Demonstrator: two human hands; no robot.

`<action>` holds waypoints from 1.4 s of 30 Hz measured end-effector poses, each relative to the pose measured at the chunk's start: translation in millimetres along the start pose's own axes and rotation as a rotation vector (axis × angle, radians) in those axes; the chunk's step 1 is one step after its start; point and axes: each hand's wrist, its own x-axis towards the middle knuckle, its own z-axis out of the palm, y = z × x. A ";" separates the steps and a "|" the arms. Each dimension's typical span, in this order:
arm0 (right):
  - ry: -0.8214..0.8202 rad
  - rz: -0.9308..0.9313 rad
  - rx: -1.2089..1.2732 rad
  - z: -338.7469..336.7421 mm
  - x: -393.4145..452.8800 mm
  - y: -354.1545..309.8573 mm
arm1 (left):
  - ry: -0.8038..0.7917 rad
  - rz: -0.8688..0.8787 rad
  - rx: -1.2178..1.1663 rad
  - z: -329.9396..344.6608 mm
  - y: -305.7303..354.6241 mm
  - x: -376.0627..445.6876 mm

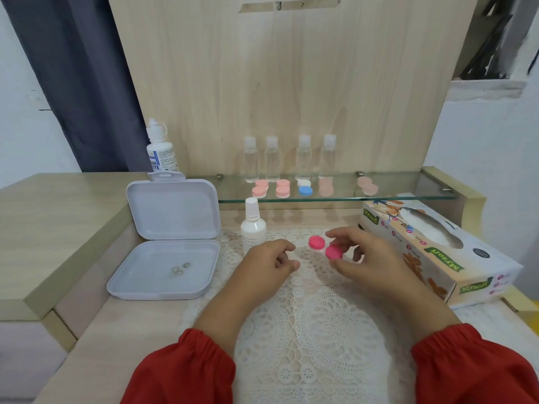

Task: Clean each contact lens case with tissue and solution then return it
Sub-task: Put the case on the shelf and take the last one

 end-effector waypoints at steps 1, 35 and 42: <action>0.051 -0.014 0.013 -2.3 1.5 -2.8 | 0.012 -0.005 -0.005 -0.7 -0.1 -0.5; 0.365 0.429 -0.564 -48.7 91.6 8.0 | -0.008 0.009 0.056 -0.8 -1.8 2.1; 0.414 0.378 -0.565 -45.7 92.8 15.4 | -0.009 0.011 0.061 -2.2 -0.9 0.8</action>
